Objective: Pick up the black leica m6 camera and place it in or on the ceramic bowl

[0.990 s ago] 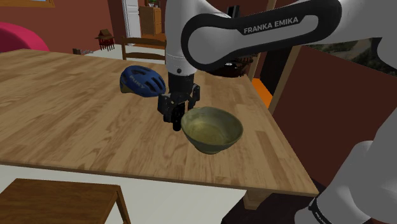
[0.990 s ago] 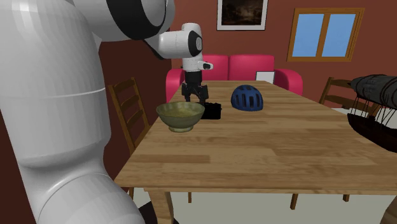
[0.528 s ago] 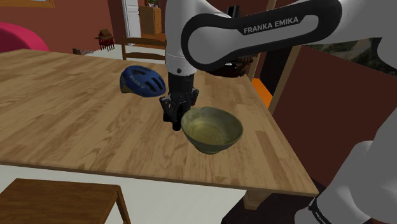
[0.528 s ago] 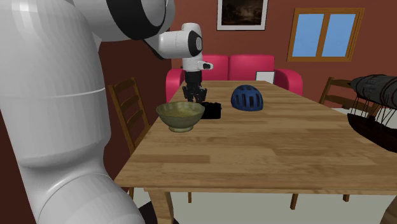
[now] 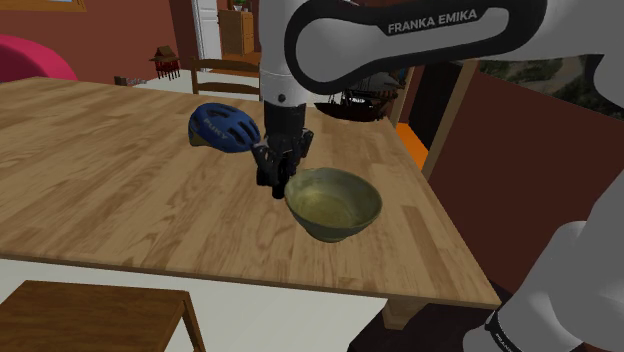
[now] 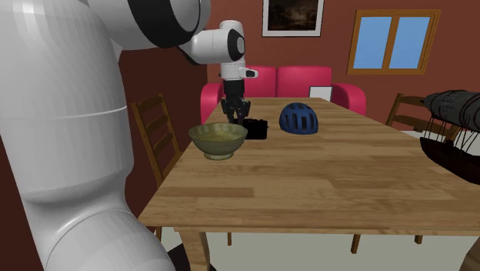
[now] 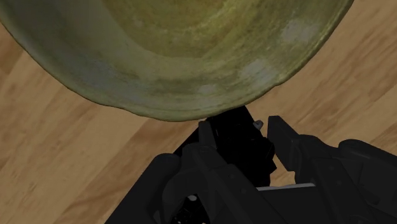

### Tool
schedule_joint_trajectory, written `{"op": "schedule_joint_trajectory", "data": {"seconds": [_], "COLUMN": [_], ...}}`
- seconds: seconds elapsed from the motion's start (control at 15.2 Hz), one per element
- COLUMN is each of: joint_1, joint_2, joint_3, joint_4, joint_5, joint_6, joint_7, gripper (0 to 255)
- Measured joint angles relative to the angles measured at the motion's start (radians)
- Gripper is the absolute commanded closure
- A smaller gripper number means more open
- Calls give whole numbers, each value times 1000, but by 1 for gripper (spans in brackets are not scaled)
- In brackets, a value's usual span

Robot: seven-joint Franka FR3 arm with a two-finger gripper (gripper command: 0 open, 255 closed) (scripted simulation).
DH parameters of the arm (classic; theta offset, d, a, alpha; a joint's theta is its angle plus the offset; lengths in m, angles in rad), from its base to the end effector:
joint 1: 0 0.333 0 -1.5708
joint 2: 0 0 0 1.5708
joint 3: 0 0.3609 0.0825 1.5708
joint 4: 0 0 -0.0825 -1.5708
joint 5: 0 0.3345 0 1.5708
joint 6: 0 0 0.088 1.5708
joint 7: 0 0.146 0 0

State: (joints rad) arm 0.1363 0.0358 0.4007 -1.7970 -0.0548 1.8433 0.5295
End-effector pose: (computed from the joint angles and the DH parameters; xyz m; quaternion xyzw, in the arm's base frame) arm 0.4592 0.2624 0.5403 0.9997 0.0108 0.0157 0.0133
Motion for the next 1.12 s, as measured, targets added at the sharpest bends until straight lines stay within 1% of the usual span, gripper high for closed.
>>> {"op": "schedule_joint_trajectory", "data": {"seconds": [0.73,1.12], "joint_1": [1,5], "joint_2": [-3,18], "joint_3": [1,4], "joint_4": [138,244], "joint_5": [3,-5], "joint_6": [-140,-228], "joint_7": [-7,-4], "gripper": [255,255]}}
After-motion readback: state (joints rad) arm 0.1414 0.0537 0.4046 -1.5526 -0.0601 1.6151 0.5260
